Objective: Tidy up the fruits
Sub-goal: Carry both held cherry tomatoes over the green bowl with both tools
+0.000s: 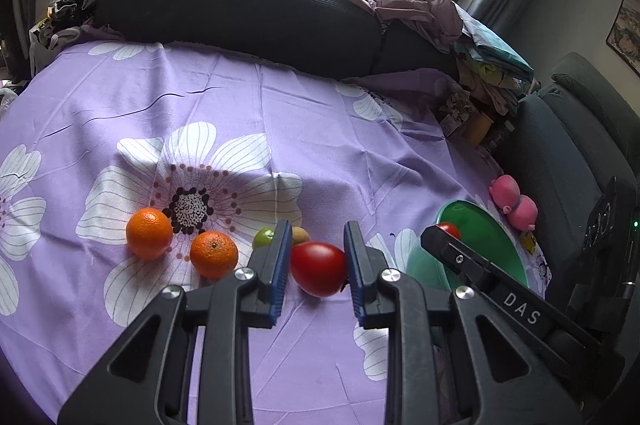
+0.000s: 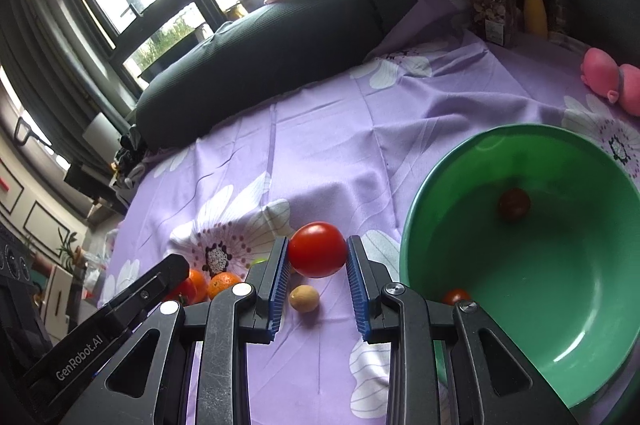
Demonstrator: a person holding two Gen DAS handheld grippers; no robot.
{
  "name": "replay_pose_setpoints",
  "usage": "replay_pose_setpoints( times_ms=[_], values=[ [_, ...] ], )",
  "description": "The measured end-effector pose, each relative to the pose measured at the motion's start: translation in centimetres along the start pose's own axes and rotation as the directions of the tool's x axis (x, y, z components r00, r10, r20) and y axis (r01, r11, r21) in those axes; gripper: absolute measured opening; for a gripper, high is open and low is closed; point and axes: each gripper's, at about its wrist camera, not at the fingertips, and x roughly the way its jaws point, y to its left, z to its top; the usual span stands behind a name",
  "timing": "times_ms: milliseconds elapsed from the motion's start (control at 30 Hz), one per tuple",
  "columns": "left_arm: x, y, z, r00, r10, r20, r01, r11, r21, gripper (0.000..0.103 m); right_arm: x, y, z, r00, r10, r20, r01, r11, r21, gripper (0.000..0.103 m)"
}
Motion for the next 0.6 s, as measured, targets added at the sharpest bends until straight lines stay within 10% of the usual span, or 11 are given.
replay_pose_setpoints(
  times_ms=[600],
  values=[
    [1.2,-6.1,-1.3,0.991,-0.128,-0.037,0.132,0.980,0.148,0.026,-4.9,-4.4,0.7,0.975,-0.180,0.130,0.159,0.975,0.156,0.030]
  ],
)
